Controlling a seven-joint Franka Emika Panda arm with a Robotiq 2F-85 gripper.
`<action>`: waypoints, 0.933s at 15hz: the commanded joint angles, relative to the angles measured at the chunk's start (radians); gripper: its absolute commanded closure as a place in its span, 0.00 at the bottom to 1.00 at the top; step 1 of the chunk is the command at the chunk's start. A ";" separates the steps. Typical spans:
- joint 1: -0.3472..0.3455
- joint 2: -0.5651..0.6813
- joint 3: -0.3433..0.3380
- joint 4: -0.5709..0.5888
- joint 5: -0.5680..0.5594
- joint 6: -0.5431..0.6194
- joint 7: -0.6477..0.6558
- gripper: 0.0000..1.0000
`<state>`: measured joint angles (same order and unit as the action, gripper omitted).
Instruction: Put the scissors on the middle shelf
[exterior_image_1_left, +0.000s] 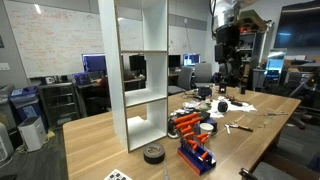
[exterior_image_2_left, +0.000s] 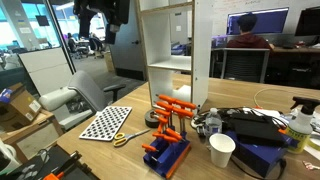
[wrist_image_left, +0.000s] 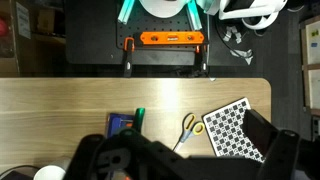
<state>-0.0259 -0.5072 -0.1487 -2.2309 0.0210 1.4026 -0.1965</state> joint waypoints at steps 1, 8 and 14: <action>-0.011 0.001 0.008 0.004 0.003 -0.002 -0.004 0.00; -0.006 0.012 0.036 -0.037 0.025 0.051 0.057 0.00; 0.009 0.038 0.078 -0.099 0.080 0.150 0.098 0.00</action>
<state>-0.0257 -0.4790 -0.0923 -2.3084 0.0545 1.4993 -0.1323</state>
